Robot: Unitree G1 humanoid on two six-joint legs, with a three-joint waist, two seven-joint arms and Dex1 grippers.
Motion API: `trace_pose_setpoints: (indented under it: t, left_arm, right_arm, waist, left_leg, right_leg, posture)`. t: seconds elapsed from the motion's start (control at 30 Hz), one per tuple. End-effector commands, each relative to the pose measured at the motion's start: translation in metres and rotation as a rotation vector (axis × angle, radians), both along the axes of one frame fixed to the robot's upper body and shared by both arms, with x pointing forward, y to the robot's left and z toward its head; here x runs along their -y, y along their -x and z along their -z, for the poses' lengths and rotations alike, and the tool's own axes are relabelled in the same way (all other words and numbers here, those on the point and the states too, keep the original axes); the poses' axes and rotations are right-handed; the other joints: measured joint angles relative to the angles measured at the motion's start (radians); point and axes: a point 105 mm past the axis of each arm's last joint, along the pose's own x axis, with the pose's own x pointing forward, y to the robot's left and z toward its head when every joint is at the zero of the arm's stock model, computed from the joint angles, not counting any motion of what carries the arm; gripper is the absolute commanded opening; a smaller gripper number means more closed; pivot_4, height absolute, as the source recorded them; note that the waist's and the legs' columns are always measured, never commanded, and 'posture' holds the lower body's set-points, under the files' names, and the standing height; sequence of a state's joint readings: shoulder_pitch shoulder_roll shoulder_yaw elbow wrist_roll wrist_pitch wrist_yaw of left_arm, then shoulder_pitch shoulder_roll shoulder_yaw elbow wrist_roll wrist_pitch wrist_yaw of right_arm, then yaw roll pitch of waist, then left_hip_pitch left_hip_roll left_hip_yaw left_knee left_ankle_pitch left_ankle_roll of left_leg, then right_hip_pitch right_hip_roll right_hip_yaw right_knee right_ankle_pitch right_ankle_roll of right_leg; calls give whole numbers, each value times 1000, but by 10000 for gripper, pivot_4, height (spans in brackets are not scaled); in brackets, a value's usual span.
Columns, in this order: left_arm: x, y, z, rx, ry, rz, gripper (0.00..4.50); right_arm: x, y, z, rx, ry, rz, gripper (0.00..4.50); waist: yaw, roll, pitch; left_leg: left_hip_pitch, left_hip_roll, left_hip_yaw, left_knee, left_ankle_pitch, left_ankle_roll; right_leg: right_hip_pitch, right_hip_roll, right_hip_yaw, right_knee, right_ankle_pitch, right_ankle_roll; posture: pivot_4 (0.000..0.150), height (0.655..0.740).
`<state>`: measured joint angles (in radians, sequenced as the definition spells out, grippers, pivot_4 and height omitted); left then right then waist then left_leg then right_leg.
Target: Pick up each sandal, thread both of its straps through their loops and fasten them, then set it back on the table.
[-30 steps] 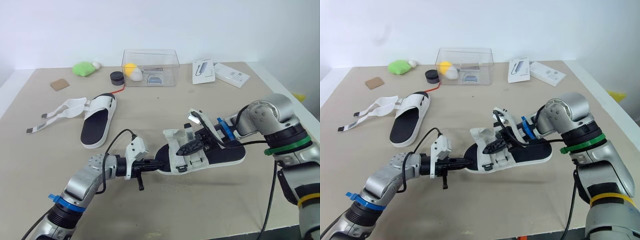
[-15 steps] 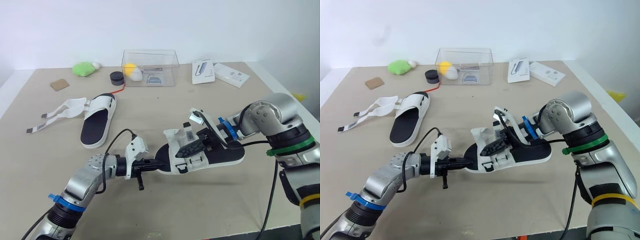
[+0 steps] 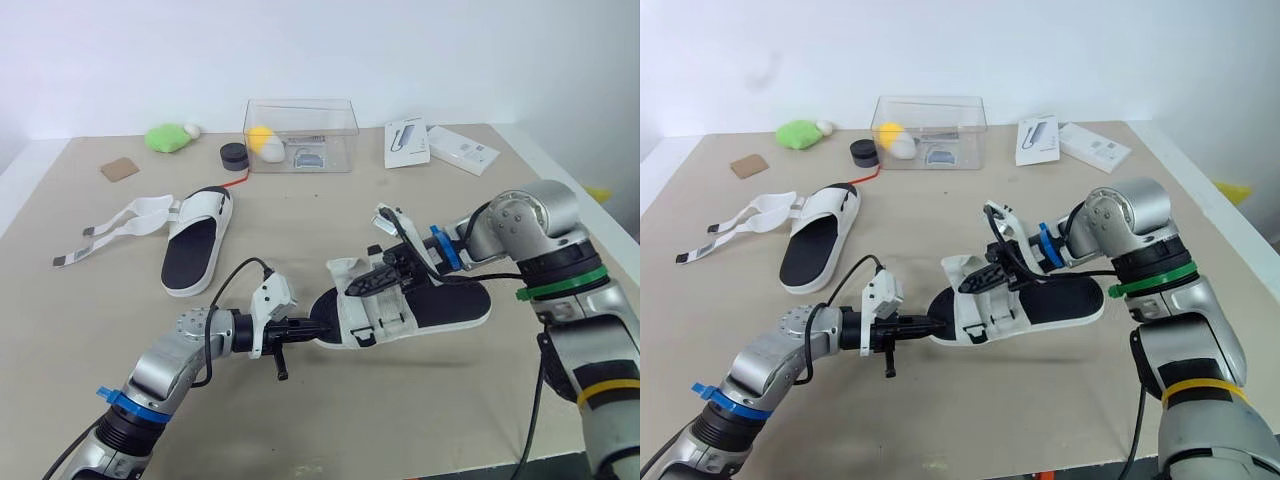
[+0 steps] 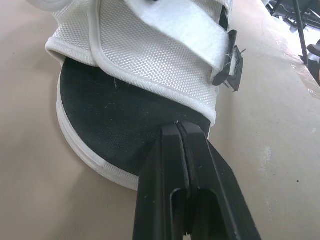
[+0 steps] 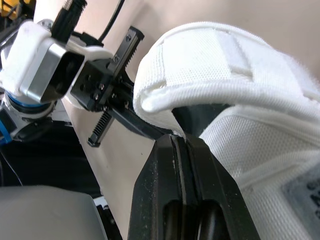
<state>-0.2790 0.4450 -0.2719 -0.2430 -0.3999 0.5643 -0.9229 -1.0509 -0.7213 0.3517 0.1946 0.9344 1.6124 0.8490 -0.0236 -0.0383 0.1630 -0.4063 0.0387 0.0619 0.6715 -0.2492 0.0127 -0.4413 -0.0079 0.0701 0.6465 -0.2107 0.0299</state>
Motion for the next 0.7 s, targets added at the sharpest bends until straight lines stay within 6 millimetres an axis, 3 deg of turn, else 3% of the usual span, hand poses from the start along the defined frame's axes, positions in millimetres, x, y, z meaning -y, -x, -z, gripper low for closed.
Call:
trace_pose_setpoints:
  t: [0.03,0.17,0.33,0.37,0.5,0.63,0.7]
  left_arm:
    - [-1,1,9,-26,-22,-10,0]
    - [0,2,9,-27,-21,-6,0]
    - [-1,2,9,-28,-23,-4,0]
    - [-1,2,9,-29,-23,-3,0]
    - [-1,2,10,-31,-23,-1,0]
    - [-1,3,10,-32,-25,-1,0]
    - [-2,2,10,-33,-25,-3,0]
  right_arm:
    - [3,15,0,10,17,-68,237]
    - [5,21,1,35,26,-88,237]
    - [5,20,-18,113,-51,-102,237]
    - [6,20,-21,121,-64,-104,6991]
    - [12,21,-29,141,-91,-100,24404]
    - [21,43,-40,133,-156,-170,43556]
    - [30,56,-30,131,-112,-201,44421]
  waist:
    - [0,0,0]
    - [0,0,0]
    - [0,0,0]
    - [0,0,0]
    - [0,0,0]
    - [1,0,0]
    - [3,0,0]
  left_leg:
    - [0,0,0,0,0,0]
    - [0,0,0,0,0,0]
    - [0,0,0,0,0,0]
    - [0,0,0,0,0,0]
    - [0,0,0,0,0,0]
    - [0,0,-1,0,0,0]
    - [0,0,-1,0,0,0]
  right_leg:
    - [0,0,0,0,0,0]
    - [0,0,0,0,0,0]
    - [0,0,0,0,0,0]
    - [0,0,0,0,0,0]
    - [0,0,0,0,0,1]
    - [0,0,-1,0,-1,0]
    - [0,0,-1,0,-1,0]
  posture:
    - [1500,7400]
    - [1500,7400]
    - [1500,7400]
    - [1500,7400]
    - [1500,7400]
    - [1500,7400]
    - [1500,7400]
